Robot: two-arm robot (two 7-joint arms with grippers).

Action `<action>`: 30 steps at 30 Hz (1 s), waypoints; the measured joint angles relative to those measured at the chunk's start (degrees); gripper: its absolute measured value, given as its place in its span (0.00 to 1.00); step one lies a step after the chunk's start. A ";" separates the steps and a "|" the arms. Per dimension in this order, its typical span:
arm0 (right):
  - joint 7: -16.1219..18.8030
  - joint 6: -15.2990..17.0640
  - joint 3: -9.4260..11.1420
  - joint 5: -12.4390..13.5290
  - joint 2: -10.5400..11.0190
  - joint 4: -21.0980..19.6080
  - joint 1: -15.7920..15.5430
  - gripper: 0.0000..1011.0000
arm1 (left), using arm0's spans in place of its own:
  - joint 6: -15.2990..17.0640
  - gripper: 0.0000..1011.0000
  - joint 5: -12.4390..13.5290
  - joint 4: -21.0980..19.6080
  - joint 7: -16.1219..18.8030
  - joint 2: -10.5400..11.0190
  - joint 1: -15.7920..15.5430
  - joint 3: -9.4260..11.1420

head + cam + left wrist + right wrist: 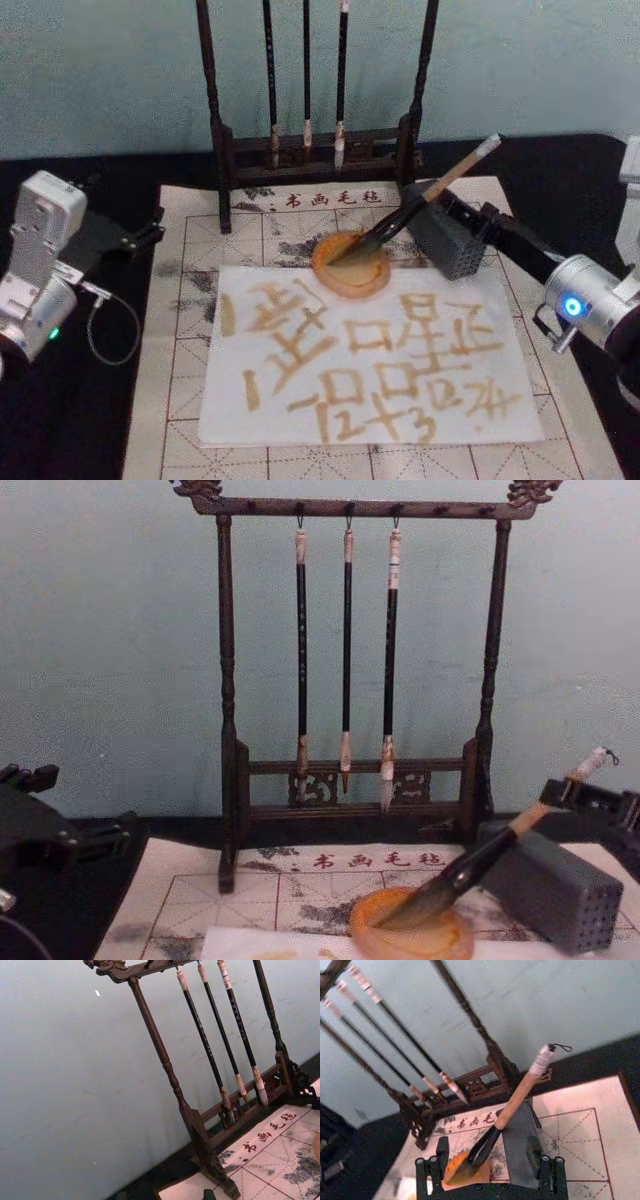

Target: Pick up the brush from the inkstone, write on the paper, then place the brush back to its original position.

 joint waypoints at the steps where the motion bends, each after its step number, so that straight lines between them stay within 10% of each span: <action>1: 0.20 -0.78 -0.51 -0.90 0.42 -0.29 -0.25 0.99 | 0.00 0.99 0.00 0.00 0.00 0.00 0.00 0.00; 19: -2.54 -18.49 -9.20 -32.26 4.04 0.26 -2.34 0.99 | 0.00 0.99 0.00 0.00 0.00 0.00 0.00 0.00; 30: -4.79 -21.89 -10.75 -41.76 3.78 2.43 -2.14 0.99 | 0.00 0.99 0.00 0.00 0.00 0.00 0.00 0.00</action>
